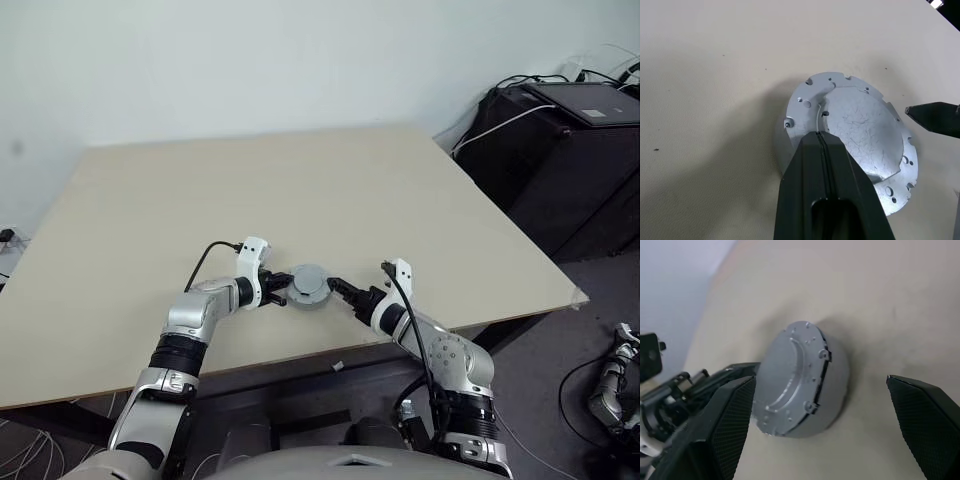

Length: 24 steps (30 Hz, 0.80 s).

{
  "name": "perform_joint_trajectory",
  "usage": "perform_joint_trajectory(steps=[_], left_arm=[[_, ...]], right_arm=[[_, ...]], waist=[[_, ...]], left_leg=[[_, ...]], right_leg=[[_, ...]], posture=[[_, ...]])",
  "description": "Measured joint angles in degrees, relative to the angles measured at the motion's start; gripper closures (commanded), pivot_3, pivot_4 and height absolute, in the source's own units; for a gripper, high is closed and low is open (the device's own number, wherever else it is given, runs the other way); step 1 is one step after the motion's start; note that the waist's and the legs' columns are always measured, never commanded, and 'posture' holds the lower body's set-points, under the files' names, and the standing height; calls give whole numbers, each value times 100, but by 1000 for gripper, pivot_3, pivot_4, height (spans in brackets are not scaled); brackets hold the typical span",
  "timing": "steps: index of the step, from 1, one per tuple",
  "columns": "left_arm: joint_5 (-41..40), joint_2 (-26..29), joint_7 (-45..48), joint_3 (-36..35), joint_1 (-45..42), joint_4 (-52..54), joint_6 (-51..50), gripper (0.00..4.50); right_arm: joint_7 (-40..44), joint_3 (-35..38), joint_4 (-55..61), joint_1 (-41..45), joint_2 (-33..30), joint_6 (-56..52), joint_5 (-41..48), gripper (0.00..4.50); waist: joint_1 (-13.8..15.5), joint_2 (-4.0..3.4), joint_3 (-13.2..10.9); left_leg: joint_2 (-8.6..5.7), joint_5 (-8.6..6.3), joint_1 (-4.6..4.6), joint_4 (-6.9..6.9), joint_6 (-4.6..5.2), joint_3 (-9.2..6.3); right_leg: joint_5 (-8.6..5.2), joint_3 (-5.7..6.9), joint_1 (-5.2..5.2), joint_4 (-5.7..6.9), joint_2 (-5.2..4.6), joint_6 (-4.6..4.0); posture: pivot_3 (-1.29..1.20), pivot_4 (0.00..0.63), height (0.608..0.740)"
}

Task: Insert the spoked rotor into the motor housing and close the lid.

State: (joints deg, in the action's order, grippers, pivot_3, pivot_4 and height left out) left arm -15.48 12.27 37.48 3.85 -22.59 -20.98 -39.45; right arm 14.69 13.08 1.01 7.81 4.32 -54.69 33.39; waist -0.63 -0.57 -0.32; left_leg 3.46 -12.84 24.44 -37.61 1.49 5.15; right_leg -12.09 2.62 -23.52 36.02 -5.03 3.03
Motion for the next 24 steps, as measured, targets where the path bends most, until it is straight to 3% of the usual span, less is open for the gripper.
perform_joint_trajectory(steps=[24], left_arm=[[31,-11,-5,-52,16,6,1,4500]], right_arm=[[-292,2,-1513,804,163,46,466,21]], waist=[[-40,1,1]], left_leg=[[1,0,0,0,1,-1]], right_leg=[[2,-1,0,0,3,2]], posture=[[0,0,740]])
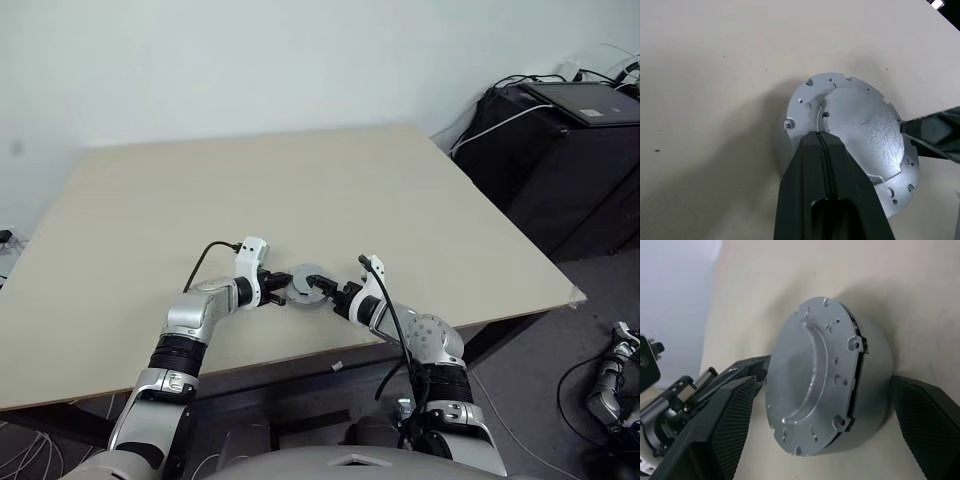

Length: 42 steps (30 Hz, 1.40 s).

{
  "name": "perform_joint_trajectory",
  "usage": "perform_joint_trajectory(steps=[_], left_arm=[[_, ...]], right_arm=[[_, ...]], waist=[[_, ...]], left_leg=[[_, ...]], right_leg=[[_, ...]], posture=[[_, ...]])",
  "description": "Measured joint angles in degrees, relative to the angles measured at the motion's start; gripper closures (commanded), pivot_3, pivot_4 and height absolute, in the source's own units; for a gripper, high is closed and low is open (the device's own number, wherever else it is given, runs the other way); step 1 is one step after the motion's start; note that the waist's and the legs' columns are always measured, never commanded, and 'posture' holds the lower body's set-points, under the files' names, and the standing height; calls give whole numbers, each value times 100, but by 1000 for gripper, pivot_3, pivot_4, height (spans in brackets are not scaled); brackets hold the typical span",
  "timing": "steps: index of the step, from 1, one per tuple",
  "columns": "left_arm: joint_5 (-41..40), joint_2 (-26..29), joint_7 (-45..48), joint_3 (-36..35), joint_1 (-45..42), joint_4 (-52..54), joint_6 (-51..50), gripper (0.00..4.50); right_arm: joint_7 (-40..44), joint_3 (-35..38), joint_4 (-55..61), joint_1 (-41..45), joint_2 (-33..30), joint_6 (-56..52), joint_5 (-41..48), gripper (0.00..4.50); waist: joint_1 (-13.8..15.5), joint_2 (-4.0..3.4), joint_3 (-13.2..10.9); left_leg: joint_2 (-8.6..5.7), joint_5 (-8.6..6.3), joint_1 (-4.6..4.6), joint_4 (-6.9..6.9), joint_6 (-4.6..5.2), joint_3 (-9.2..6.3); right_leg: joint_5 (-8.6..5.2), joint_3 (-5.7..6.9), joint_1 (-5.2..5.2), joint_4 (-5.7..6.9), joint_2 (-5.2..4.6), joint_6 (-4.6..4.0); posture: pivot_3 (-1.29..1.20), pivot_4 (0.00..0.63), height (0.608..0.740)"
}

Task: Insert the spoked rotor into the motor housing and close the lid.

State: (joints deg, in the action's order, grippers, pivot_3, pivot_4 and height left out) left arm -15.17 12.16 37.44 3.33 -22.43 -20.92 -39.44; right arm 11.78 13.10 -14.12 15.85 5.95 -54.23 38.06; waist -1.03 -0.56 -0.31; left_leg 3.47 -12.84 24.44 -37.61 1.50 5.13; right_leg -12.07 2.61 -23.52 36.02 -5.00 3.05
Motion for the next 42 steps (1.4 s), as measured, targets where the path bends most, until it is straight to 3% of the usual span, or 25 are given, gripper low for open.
perform_joint_trajectory(steps=[12,24,34,42], left_arm=[[112,56,-116,-122,68,56,5,4500],[122,16,-105,-148,69,62,8,4500],[151,32,-102,-157,83,100,25,4500],[150,-1,-101,-155,96,100,32,4500]], right_arm=[[477,303,47,-51,19,-874,808,21],[369,120,53,-85,-17,-928,702,21],[190,245,-43,-107,-13,-718,713,3118],[185,260,49,-168,-35,-829,729,3140]], waist=[[-70,0,-3],[-91,4,-8],[-81,4,-9],[-51,5,-11]], left_leg=[[2,2,7,4,4,-4],[1,0,9,4,0,-5],[0,1,13,4,3,-5],[0,0,13,4,2,-6]], right_leg=[[4,-3,-12,-1,6,-7],[3,-3,-14,-1,6,-3],[6,-3,-14,-4,5,-8],[4,-3,-15,-5,5,-5]], posture=[[0,0,740],[0,0,740],[0,0,740],[0,0,740]])
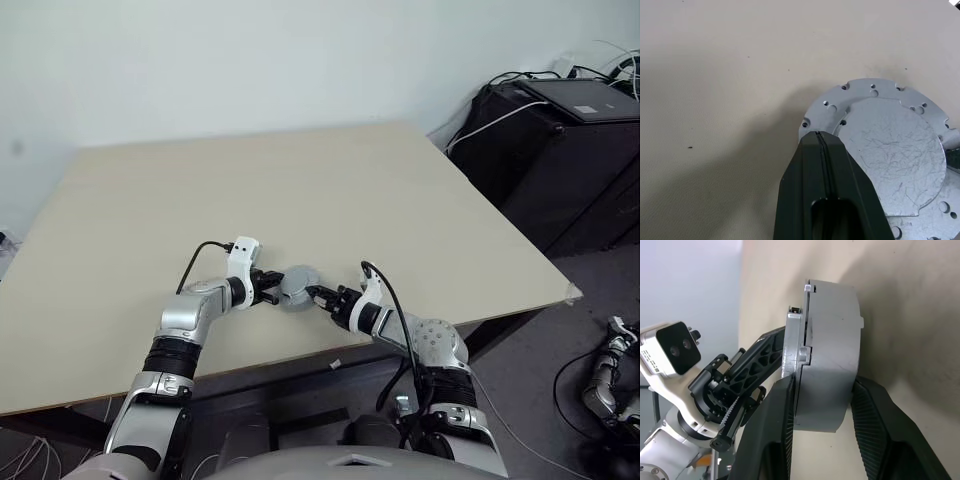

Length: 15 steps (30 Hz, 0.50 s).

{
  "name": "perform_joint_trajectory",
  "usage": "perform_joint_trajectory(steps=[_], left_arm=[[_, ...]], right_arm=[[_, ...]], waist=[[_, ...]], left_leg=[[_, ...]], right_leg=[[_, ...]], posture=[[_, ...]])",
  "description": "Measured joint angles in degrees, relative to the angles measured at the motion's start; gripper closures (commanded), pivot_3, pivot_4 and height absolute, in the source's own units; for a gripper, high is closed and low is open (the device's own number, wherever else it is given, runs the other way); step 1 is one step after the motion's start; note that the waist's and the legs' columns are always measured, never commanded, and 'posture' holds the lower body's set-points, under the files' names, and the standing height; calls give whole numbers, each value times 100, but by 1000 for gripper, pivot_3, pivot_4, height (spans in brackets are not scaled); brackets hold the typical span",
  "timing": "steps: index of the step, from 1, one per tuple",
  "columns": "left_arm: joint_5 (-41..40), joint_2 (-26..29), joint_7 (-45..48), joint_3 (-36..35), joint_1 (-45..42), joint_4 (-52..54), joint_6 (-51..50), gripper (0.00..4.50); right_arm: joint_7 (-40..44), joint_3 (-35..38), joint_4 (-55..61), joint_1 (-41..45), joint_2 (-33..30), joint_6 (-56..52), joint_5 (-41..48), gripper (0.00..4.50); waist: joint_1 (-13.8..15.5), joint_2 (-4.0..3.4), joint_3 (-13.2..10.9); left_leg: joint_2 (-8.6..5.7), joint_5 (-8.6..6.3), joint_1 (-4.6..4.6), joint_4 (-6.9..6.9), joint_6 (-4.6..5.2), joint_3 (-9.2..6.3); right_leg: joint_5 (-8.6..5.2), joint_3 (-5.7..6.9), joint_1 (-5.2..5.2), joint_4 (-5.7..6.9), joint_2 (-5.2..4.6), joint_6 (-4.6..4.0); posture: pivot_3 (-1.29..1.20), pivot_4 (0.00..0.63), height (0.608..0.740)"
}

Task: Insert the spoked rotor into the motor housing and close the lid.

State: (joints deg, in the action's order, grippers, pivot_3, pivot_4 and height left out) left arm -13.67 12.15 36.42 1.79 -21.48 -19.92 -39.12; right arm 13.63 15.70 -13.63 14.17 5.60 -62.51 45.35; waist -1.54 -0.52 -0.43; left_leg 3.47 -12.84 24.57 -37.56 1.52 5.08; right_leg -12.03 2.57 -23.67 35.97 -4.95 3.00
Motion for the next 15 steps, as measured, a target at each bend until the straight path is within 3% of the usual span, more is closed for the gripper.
perform_joint_trajectory(steps=[7,15], left_arm=[[-50,-60,-14,-28,149,133,81,4500],[-647,-517,-344,-575,892,1415,245,4500]], right_arm=[[-31,15,121,-112,-36,-24,103,3142],[-190,196,316,-384,-76,31,520,3168]], waist=[[22,0,-1],[37,5,-36]], left_leg=[[0,-1,2,2,1,0],[1,-2,12,3,1,2]], right_leg=[[0,0,0,-4,0,-3],[2,-1,-9,-6,-6,-6]], posture=[[0,0,740],[0,0,740]])
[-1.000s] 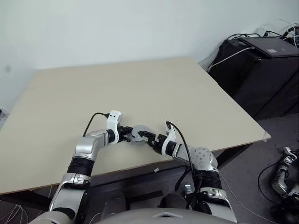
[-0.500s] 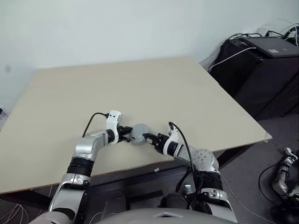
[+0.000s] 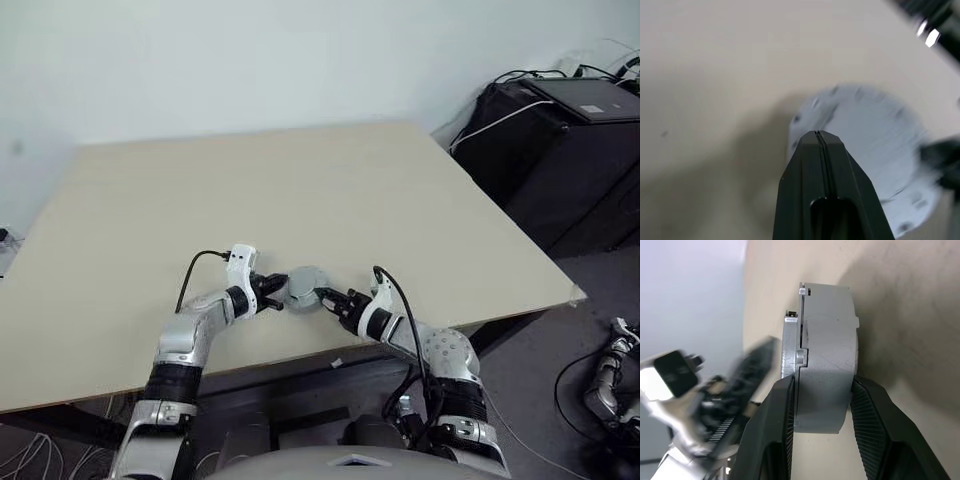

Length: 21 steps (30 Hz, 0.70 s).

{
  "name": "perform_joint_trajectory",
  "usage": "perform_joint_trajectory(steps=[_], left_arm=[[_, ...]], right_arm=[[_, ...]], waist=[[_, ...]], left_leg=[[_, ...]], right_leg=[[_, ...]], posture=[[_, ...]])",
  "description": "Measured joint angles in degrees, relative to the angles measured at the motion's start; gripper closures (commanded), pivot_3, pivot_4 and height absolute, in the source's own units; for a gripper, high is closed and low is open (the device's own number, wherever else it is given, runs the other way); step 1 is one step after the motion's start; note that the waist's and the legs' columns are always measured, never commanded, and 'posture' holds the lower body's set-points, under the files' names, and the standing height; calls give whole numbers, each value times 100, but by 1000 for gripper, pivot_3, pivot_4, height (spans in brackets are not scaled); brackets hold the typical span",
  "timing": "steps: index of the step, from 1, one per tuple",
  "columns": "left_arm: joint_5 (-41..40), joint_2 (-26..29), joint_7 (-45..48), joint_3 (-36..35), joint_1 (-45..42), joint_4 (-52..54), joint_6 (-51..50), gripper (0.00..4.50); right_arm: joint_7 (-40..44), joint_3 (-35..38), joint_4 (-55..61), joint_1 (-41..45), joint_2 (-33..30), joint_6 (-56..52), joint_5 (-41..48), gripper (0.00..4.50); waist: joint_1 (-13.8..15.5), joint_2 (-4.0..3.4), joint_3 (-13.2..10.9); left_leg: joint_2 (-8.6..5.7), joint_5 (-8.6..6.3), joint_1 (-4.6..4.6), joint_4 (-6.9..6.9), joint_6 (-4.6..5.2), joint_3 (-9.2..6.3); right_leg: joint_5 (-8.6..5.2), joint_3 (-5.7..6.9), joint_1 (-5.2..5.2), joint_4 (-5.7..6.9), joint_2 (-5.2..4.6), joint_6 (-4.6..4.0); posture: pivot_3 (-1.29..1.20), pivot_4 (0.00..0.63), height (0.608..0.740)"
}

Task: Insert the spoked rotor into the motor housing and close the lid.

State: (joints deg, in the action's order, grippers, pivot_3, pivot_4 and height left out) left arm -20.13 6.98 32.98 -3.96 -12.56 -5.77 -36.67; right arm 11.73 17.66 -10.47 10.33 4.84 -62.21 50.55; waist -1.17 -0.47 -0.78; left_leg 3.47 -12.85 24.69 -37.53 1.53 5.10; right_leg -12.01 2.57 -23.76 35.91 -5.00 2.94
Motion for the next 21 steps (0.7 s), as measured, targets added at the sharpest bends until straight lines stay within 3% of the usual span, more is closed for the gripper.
perform_joint_trajectory(steps=[8,18,21], left_arm=[[-1231,-537,-483,-1060,1041,1392,211,4500],[-3189,-1033,-806,-1399,2753,1838,-823,4500],[-3867,-1046,-941,-1502,2863,1837,-1050,3879]], right_arm=[[-254,214,101,-65,2,116,300,3171],[-286,239,555,-71,6,-52,1114,3171],[-289,98,627,-35,5,-185,1321,3171]], waist=[[-37,1,-19],[-94,20,-60],[-104,17,-75]], left_leg=[[1,-1,0,0,1,1],[8,-4,1,0,0,-10],[13,-5,1,1,-1,-18]], right_leg=[[-4,0,0,-4,1,6],[-7,6,-4,-3,-2,8],[-4,8,-4,-1,-4,6]], posture=[[0,0,740],[0,0,740],[0,0,740]])
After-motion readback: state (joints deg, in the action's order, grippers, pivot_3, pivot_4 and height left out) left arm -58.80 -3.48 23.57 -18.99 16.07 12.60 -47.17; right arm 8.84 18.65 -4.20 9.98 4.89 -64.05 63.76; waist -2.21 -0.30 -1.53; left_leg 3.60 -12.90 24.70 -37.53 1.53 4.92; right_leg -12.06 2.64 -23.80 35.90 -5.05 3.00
